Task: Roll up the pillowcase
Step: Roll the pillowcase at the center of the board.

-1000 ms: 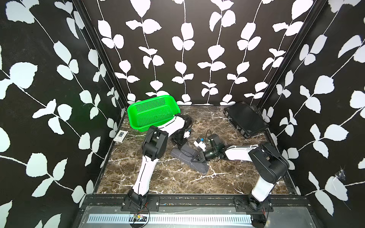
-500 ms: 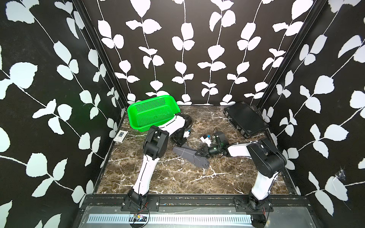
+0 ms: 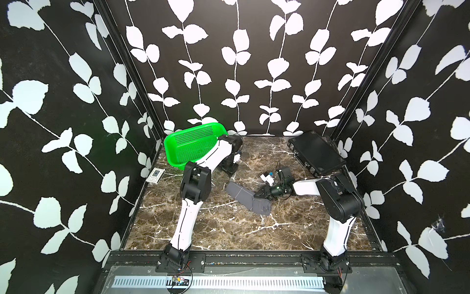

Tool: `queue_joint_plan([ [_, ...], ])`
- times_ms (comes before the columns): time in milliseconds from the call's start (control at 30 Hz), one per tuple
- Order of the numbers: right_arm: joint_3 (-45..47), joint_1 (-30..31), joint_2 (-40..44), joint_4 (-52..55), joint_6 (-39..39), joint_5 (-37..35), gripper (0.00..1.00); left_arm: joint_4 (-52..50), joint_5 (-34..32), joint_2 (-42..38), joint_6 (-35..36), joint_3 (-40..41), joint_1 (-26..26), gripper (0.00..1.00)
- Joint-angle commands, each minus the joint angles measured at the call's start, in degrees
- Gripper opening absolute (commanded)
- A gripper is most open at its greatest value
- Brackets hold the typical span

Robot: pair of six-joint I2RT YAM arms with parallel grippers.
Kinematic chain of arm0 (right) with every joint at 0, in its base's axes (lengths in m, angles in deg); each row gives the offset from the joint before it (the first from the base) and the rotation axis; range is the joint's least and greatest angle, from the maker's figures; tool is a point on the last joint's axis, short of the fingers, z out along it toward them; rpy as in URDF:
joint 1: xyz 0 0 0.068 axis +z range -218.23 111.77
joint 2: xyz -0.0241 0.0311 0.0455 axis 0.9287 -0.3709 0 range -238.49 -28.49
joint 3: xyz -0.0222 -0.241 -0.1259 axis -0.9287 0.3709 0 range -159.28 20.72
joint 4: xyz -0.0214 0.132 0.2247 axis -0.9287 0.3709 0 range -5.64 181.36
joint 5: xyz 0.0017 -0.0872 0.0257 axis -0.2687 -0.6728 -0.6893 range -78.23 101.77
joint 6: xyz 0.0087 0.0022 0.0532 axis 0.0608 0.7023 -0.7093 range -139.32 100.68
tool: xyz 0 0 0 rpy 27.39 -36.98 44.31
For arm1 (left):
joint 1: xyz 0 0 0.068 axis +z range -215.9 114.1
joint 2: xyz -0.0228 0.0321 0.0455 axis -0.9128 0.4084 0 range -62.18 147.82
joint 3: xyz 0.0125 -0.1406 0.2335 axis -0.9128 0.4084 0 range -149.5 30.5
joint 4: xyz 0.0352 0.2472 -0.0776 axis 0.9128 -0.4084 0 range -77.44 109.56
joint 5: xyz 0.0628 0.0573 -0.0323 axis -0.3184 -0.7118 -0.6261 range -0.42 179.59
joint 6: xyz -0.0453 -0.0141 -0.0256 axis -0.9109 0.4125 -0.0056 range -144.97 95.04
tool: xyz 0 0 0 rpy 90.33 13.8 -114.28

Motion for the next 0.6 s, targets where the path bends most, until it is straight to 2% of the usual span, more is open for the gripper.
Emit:
queue_joint_plan([
  [0,-2.3,-0.3,-0.3,4.4,4.6,-2.6,0.23,0.5,3.4,-11.6,-3.3,6.0,-0.4,0.62],
  [133,-3.2,-0.3,0.0,5.7,6.4,-3.8,0.25,10.3,11.2,-21.5,-6.6,22.0,-2.0,0.62],
  [233,-4.3,-0.2,0.6,8.7,9.9,-5.1,0.27,14.0,13.7,-23.0,-7.5,28.4,-2.2,0.62],
  [333,-4.9,-0.2,1.9,12.7,13.9,-7.7,0.29,16.8,15.5,-21.4,-7.0,29.4,-2.2,0.61],
  [567,-6.2,0.0,5.1,17.5,19.2,-10.6,0.35,18.4,14.8,-14.2,-6.4,25.3,-1.3,0.61],
])
